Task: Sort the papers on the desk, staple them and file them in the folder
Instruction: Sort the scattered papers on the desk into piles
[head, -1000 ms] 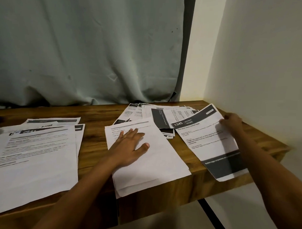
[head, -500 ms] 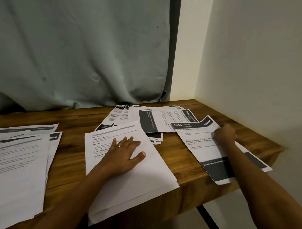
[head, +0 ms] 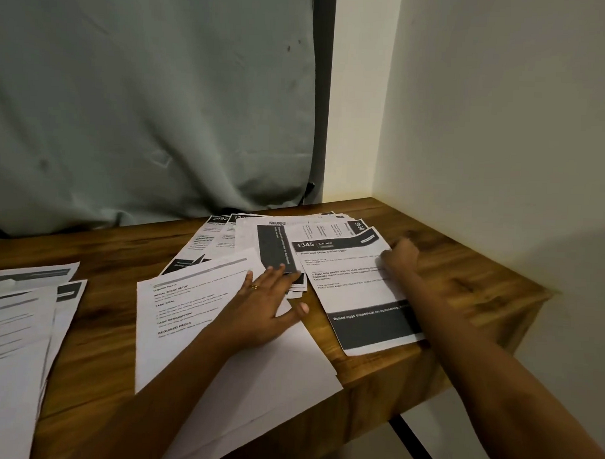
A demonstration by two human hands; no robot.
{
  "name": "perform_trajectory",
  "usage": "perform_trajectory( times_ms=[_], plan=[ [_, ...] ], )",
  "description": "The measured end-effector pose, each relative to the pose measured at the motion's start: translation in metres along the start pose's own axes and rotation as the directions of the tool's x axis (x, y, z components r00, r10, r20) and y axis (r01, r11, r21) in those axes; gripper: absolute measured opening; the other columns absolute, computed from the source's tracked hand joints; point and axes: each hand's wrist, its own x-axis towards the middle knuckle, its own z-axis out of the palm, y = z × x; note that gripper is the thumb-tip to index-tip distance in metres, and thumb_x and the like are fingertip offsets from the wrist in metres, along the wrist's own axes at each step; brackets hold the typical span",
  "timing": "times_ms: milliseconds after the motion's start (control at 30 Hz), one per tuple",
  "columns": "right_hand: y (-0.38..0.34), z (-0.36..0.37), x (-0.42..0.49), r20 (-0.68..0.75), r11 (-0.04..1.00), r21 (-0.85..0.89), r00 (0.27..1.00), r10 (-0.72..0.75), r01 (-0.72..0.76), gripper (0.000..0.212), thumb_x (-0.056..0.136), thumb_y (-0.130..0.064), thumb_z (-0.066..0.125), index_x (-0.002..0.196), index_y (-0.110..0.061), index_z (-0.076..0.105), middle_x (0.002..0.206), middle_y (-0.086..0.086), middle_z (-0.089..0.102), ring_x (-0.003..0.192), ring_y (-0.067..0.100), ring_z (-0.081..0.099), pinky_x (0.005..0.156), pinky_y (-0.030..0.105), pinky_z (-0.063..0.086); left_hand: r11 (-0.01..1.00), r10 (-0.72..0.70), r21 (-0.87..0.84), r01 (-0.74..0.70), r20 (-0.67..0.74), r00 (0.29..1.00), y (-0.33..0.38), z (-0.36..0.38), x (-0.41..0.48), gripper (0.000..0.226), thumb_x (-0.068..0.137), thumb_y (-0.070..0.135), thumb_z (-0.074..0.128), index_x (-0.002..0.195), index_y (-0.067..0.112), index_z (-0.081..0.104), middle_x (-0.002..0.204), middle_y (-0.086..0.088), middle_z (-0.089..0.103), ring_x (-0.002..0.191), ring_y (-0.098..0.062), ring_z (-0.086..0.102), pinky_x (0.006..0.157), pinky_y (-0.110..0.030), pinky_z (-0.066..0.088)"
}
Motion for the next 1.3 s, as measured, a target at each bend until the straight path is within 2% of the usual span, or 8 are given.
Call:
perform_trajectory(
  times_ms=[133,267,433,567,700,1033,1133,1300],
  plan=[
    [-0.002,0.005,-0.007,-0.008,0.992,-0.129,1.0,0.004,-0.005,0.043,0.082,-0.012,0.067,0.122,-0.002,0.054,0.132,0.021,0.046,0.125,0.037,0.039,0.104,0.044,0.032,1.0,-0.017,0.014,0.016,0.031,0.999,-0.001,0.005,-0.002,0.066,0.094,0.061,0.023,0.151,0.035,0.006,0.16,0.007,0.0,0.147,-0.013,-0.004,0.116,-0.037,-0.008],
    [-0.018,-0.003,-0.016,-0.1,0.987,-0.157,0.995,0.002,-0.018,0.042,0.088,-0.013,0.059,0.128,-0.005,0.047,0.14,0.02,0.036,0.13,0.036,0.03,0.106,0.045,0.025,1.0,-0.025,0.003,0.025,0.01,1.0,-0.005,-0.009,-0.012,0.066,0.095,0.061,0.024,0.152,0.033,0.007,0.16,0.006,0.001,0.147,-0.014,-0.003,0.116,-0.036,-0.007],
    [-0.081,-0.005,-0.047,-0.156,0.951,-0.062,0.939,-0.308,0.301,0.035,0.091,-0.01,0.056,0.125,-0.004,0.052,0.132,0.021,0.046,0.125,0.035,0.037,0.105,0.042,0.033,0.996,-0.084,-0.027,0.083,-0.044,0.995,-0.023,-0.03,-0.043,0.068,0.092,0.063,0.023,0.151,0.033,0.012,0.16,0.006,0.004,0.147,-0.014,-0.001,0.117,-0.037,-0.003],
    [-0.146,0.015,-0.092,-0.034,0.857,0.237,0.886,-0.463,0.457,0.021,0.089,-0.006,0.057,0.109,-0.006,0.064,0.115,0.013,0.06,0.107,0.024,0.057,0.089,0.025,0.043,0.989,-0.146,-0.033,0.143,-0.093,0.985,-0.052,-0.042,-0.075,0.071,0.09,0.065,0.025,0.151,0.03,0.017,0.16,0.001,0.01,0.147,-0.016,0.005,0.119,-0.041,-0.001],
    [-0.197,0.052,-0.154,0.209,0.817,0.408,0.83,-0.517,0.407,0.012,0.085,-0.004,0.059,0.092,-0.004,0.069,0.087,0.006,0.065,0.083,0.016,0.058,0.077,0.022,0.043,0.976,-0.214,-0.009,0.215,-0.166,0.963,-0.086,-0.058,-0.119,0.067,0.094,0.061,0.029,0.15,0.026,0.021,0.159,0.0,0.016,0.147,-0.019,0.008,0.119,-0.046,0.003],
    [-0.268,0.151,-0.281,0.689,0.889,0.279,0.569,-0.449,0.363,0.011,0.078,-0.007,0.064,0.087,-0.003,0.065,0.079,0.012,0.063,0.08,0.025,0.063,0.074,0.038,0.055,0.831,-0.532,0.079,0.551,-0.181,0.827,-0.186,-0.081,-0.247,0.071,0.093,0.065,0.026,0.152,0.028,0.014,0.161,-0.002,0.005,0.148,-0.022,0.0,0.118,-0.046,-0.005],
    [-0.282,0.165,-0.31,0.718,0.902,0.251,0.558,-0.417,0.352,0.028,0.08,-0.021,0.068,0.103,-0.009,0.057,0.091,0.01,0.06,0.075,0.021,0.059,0.058,0.03,0.048,0.773,-0.616,0.101,0.627,-0.122,0.779,-0.206,-0.082,-0.275,0.072,0.092,0.066,0.025,0.152,0.03,0.011,0.161,-0.002,0.001,0.147,-0.027,-0.002,0.115,-0.052,-0.006],
    [-0.297,0.18,-0.334,0.697,0.912,0.201,0.602,-0.39,0.357,0.039,0.079,-0.006,0.064,0.117,-0.001,0.055,0.102,0.013,0.059,0.089,0.027,0.056,0.071,0.032,0.045,0.755,-0.648,0.103,0.648,-0.04,0.761,-0.222,-0.08,-0.293,0.072,0.089,0.07,0.018,0.151,0.036,0.008,0.161,0.003,0.001,0.147,-0.03,-0.002,0.114,-0.057,-0.007]
  ],
)
